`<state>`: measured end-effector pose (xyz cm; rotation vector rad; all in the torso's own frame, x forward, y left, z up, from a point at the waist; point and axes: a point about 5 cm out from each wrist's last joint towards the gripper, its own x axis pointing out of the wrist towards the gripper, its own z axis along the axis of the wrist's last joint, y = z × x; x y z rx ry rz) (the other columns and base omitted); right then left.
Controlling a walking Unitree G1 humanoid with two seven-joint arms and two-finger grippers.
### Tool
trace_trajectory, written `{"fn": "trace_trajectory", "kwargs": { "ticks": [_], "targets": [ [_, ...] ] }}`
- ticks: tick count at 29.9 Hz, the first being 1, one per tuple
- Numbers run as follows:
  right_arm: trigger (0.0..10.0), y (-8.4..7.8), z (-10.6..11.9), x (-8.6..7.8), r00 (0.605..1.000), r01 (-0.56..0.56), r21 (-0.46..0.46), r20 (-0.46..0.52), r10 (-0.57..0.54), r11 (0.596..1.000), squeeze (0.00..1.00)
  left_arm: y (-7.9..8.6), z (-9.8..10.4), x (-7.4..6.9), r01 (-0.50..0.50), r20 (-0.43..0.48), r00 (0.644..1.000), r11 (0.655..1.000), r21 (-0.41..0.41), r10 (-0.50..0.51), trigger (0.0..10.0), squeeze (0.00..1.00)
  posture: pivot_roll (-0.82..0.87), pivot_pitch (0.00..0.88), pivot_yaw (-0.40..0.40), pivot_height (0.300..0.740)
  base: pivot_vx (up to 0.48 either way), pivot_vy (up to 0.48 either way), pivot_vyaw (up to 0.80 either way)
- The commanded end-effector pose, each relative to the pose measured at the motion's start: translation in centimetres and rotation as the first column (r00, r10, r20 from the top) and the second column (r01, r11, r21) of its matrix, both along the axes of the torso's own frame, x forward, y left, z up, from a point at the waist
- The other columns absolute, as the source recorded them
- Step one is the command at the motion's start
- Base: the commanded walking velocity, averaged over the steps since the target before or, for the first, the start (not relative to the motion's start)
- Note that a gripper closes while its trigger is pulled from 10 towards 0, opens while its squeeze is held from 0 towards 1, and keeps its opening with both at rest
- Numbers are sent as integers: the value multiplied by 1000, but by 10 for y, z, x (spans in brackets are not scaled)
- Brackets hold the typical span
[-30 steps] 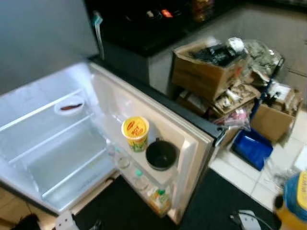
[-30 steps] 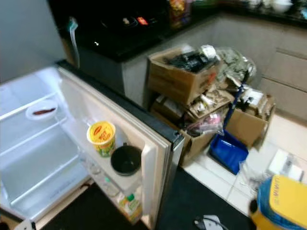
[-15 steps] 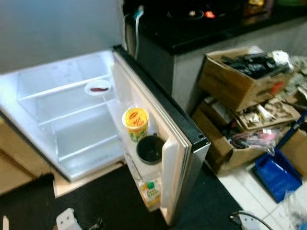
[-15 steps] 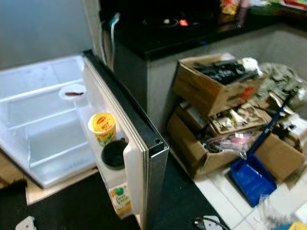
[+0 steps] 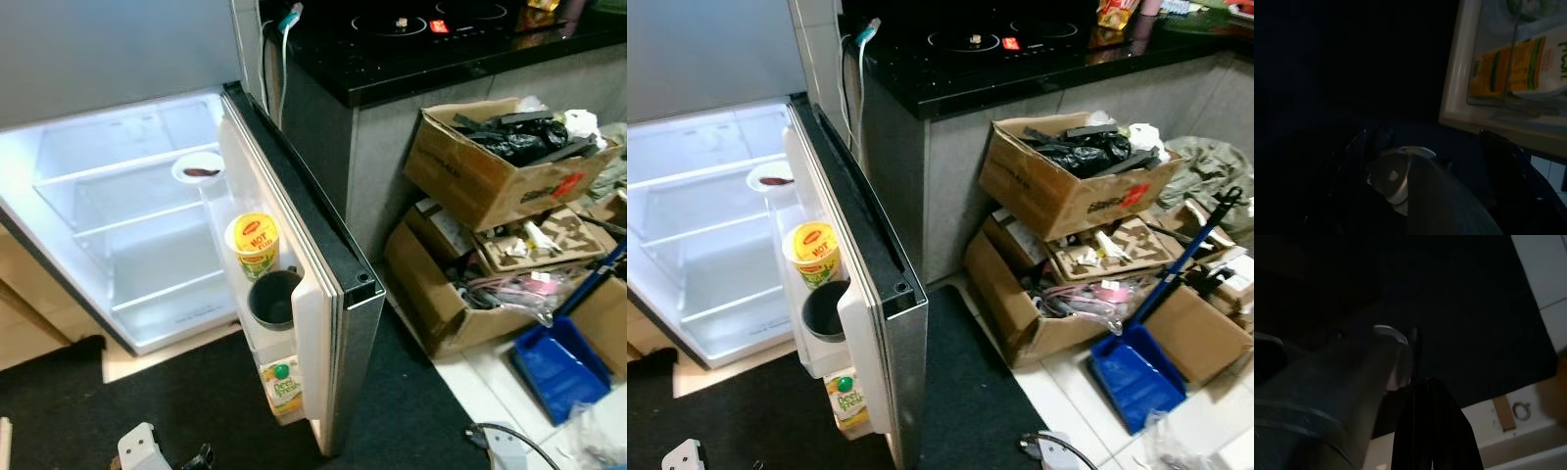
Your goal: Restocking fridge
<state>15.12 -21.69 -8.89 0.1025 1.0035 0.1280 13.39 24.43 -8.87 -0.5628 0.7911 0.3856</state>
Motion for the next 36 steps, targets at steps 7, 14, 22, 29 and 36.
{"fn": "trace_trajectory", "kwargs": {
  "ticks": [7, 14, 22, 29, 36],
  "targets": [
    [10000, 3, 15, 29, 991, -35, 58, 129, 28, 998, 0, -3, -3, -6, -9, -28, 1000, 1000, -7, 9, 10000, 0, -61, 71, -17, 740, 0, -72, 0],
    [10000, 13, 21, 40, 979, -139, 90, 165, 123, 986, 0, -5, -3, -5, -5, -27, 1000, 1000, -10, 5, 10000, 0, -62, 71, -18, 740, 0, 0, 794],
    [10000, 20, 22, 43, 968, -204, 137, 177, 179, 969, 0, -5, -4, -6, 2, -30, 1000, 1000, -8, -2, 10000, 0, -58, 65, -21, 740, 0, 0, 791],
    [10000, 16, 22, 45, 975, -166, 88, 161, 150, 982, 0, -4, -4, -7, 6, -32, 999, 1000, -7, -7, 10000, 0, -56, 62, -19, 740, 0, 0, 788],
    [10000, 6, 22, 46, 984, -106, 3, 147, 104, 994, 0, -5, -4, -7, 14, -33, 999, 1000, -8, -15, 10000, 0, -54, 62, -20, 740, 0, 0, 785]
  ]
}}
